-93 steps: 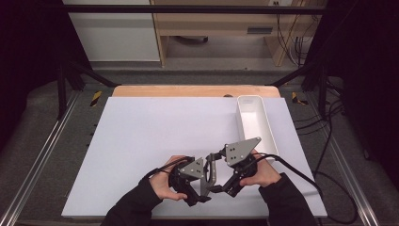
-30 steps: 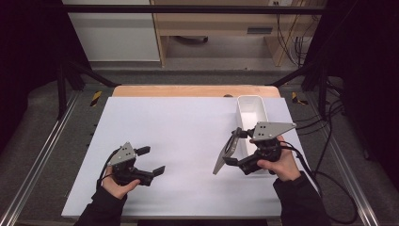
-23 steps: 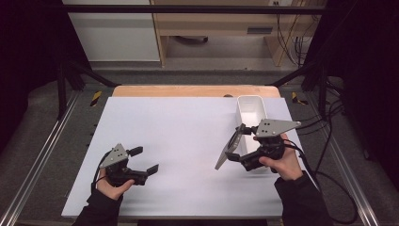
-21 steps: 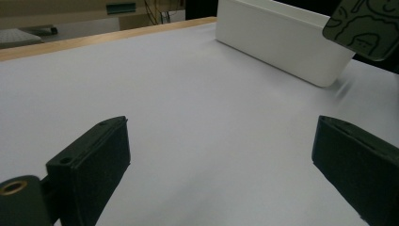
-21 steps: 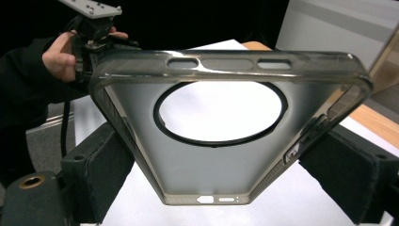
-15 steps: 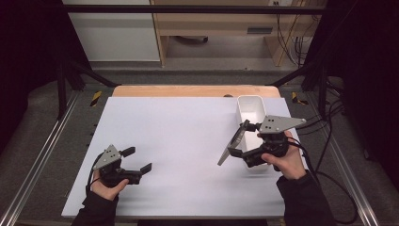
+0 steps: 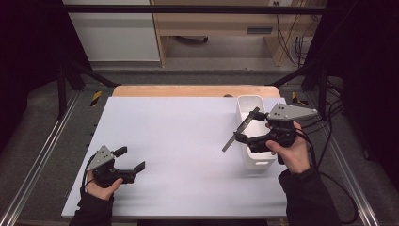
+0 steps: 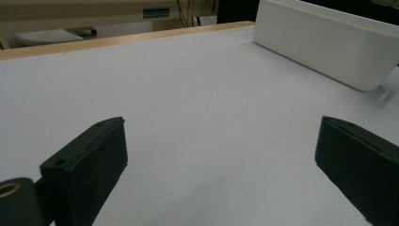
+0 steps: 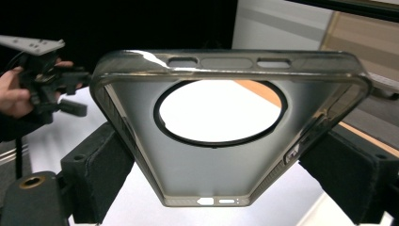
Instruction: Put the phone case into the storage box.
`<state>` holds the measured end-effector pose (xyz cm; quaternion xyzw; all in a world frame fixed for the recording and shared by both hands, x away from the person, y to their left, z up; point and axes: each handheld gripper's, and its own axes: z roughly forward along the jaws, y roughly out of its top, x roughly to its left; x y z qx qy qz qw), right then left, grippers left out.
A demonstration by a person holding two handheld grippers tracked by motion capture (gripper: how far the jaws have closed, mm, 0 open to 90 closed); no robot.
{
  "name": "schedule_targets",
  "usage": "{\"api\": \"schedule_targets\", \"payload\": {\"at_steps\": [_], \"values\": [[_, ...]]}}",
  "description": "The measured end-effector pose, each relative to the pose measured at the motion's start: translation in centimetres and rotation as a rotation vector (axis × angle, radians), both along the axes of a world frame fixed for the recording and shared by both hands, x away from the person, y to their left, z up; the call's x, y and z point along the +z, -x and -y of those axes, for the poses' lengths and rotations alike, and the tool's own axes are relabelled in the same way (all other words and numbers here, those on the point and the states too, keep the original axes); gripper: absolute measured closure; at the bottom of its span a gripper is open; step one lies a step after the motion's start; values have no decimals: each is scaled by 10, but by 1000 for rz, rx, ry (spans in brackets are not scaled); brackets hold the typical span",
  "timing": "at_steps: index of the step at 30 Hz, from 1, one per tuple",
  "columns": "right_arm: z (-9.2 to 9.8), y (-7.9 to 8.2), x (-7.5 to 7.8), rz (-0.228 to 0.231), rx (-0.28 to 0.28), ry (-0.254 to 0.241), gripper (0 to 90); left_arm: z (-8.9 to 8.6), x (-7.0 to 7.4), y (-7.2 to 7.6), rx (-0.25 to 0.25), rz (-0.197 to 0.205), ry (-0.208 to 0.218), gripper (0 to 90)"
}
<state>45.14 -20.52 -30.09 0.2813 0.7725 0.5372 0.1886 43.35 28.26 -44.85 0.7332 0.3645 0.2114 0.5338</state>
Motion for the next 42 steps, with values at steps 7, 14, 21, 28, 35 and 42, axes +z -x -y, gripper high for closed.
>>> {"api": "schedule_targets", "payload": {"at_steps": [7, 14, 21, 28, 35, 42], "values": [[7, -7, 11, 15, -83, -13, 118, -1, -1, -1, 4, -4, 0, 25], [12, -17, 18, 34, -178, -17, 118, -1, -2, -2, 7, -9, -2, 25], [16, -31, 23, 37, -263, -24, 117, -1, -3, -2, 3, -16, -9, 21], [20, -43, 24, 27, -336, -16, 117, 0, -4, -3, 2, -19, -13, 19], [22, -54, 23, 15, -399, -13, 117, 0, -5, -4, -3, -22, -16, 15], [21, -65, 22, 8, -451, -2, 117, 1, -6, -4, -9, -23, -21, 15]]}}
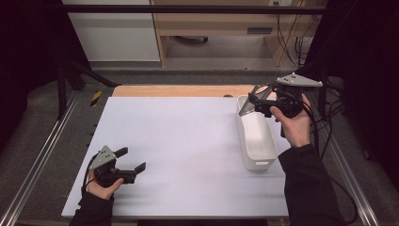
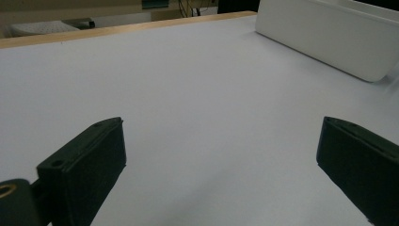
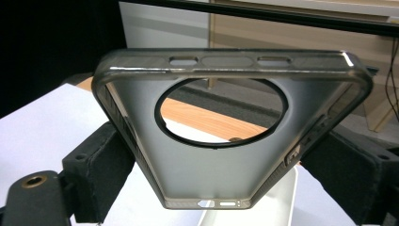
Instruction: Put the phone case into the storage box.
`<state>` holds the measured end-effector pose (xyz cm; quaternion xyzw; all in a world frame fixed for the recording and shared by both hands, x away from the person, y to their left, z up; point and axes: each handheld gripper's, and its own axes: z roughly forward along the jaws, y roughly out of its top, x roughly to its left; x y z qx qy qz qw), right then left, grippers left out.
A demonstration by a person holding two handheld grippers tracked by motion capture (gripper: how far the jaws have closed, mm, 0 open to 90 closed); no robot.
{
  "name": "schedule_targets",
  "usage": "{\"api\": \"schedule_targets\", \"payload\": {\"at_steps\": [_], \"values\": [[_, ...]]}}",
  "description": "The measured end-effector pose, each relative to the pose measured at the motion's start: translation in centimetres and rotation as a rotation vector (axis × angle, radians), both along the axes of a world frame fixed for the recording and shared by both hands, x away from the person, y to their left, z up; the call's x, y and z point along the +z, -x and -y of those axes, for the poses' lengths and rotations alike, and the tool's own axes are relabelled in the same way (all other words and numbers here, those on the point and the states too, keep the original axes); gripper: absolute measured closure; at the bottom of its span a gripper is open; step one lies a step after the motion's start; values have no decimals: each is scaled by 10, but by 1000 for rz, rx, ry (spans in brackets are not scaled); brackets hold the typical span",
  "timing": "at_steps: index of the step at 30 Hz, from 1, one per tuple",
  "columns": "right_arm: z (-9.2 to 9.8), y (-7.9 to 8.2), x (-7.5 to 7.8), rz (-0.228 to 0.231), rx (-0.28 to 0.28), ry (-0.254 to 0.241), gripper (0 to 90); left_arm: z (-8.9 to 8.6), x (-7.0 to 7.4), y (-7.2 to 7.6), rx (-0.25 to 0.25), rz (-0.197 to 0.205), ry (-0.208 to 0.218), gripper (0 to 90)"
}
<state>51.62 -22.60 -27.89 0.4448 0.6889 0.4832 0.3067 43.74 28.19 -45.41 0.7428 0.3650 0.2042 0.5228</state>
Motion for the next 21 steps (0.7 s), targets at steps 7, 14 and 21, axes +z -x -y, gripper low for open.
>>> {"api": "schedule_targets", "payload": {"at_steps": [7, 14, 21], "values": [[-1, -14, -2, -11, -54, 10, 117, 1, -1, 0, -5, -2, -3, 15], [-1, -28, -5, -30, -94, 10, 117, 1, -1, -1, -8, -3, -8, 15], [1, -47, -10, -56, -147, 16, 116, 1, -2, -1, -9, -2, -9, 15]]}}
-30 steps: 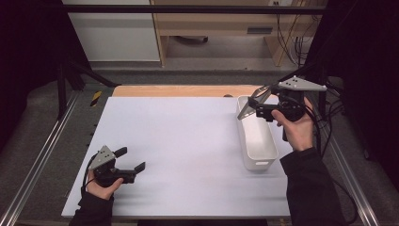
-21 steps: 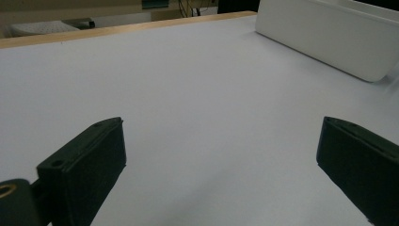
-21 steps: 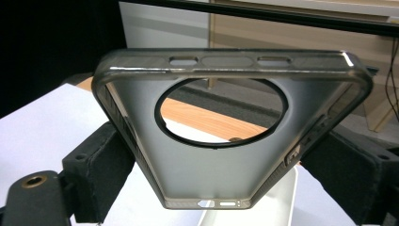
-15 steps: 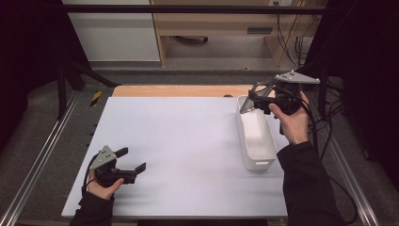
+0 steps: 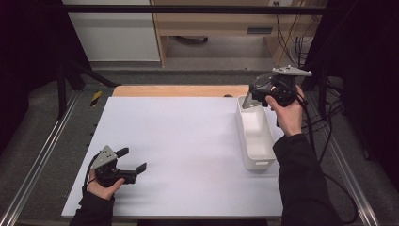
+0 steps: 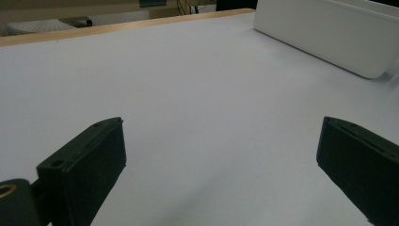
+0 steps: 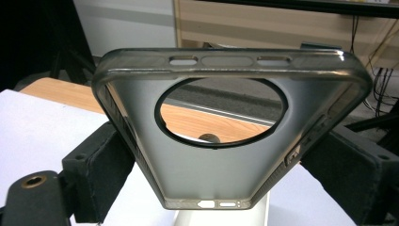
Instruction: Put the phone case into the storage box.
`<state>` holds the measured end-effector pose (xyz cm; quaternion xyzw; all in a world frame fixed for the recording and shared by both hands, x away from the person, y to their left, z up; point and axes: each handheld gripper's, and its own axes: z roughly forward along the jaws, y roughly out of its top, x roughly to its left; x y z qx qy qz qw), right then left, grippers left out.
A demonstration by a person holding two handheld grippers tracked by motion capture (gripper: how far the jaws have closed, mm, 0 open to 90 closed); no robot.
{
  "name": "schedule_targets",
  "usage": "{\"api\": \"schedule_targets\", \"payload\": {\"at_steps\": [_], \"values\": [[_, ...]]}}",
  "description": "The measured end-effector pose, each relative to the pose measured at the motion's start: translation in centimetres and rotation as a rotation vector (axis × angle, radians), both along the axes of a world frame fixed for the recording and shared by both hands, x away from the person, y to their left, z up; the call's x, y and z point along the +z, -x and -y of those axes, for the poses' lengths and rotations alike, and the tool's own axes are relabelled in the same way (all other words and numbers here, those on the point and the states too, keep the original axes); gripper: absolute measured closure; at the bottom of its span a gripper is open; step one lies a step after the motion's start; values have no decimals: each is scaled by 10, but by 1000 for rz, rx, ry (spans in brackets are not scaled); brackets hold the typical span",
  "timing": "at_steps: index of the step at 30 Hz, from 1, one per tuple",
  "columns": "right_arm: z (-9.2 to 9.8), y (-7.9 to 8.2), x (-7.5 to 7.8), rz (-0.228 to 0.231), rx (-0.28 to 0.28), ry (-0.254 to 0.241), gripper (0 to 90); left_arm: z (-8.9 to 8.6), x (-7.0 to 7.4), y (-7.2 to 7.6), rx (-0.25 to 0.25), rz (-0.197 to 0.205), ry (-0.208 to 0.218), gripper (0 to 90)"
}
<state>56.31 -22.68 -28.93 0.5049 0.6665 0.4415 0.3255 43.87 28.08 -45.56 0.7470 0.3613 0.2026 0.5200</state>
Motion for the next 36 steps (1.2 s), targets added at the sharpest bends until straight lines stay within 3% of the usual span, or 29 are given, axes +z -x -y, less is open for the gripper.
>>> {"api": "schedule_targets", "payload": {"at_steps": [22, 36], "values": [[-5, -50, -26, -75, -107, 11, 115, 0, -2, -2, -4, -7, -5, 15], [-11, -71, -45, -109, -145, 44, 114, 1, -3, -2, -9, -12, -9, 14]]}}
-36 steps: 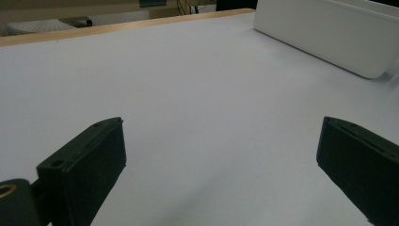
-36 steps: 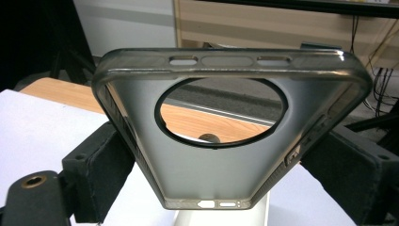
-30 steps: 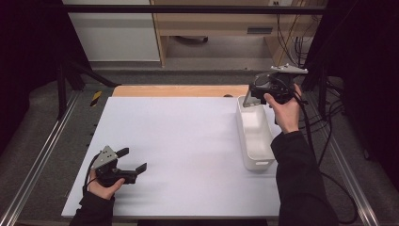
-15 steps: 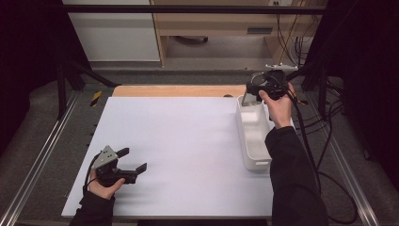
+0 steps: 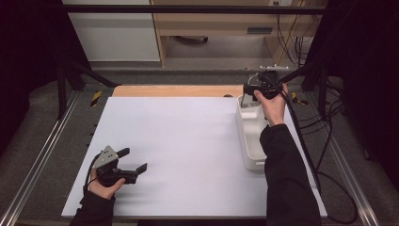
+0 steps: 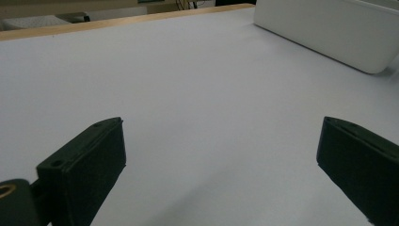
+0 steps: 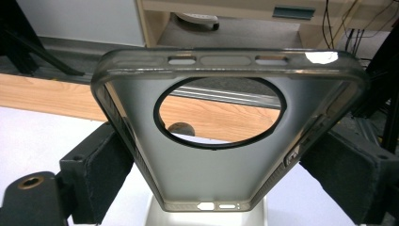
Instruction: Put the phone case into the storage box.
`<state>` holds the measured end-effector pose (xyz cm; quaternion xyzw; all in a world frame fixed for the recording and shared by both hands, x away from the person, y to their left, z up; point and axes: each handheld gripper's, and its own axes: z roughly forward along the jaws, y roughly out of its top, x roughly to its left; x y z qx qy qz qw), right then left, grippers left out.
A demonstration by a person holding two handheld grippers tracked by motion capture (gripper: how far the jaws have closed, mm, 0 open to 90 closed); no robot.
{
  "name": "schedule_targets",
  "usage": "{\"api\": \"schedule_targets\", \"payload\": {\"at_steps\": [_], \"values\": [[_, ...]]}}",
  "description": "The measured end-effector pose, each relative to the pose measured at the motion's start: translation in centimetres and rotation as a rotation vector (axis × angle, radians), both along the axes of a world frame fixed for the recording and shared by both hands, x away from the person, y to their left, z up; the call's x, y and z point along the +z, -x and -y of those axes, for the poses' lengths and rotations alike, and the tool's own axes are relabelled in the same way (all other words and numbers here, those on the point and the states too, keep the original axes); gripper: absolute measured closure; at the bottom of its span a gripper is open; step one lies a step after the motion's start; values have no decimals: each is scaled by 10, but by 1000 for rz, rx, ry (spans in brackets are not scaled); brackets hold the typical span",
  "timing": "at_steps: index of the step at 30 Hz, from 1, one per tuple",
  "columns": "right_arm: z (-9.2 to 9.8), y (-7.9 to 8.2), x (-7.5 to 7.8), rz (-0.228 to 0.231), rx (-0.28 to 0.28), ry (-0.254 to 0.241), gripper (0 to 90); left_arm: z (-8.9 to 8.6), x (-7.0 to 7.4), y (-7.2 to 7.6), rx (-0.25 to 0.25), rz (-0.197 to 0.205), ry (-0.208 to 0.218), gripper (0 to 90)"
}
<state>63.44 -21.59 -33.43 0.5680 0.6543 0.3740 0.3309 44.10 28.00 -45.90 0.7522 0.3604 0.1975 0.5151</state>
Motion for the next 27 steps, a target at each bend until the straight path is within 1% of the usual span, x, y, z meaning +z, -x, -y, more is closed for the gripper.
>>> {"api": "schedule_targets", "payload": {"at_steps": [8, 11, 15, 27], "values": [[-4, -10, -10, -16, -20, 2, 114, 0, -1, 0, -2, -2, -1, 14], [-5, -12, -15, -24, -26, 12, 114, 0, -1, 0, -3, -2, -3, 15], [-5, -15, -21, -41, -33, 10, 114, 1, -1, 0, -5, -2, -3, 14], [-5, -22, -39, -72, -44, 18, 114, 1, -2, -1, -6, -4, -8, 14]]}}
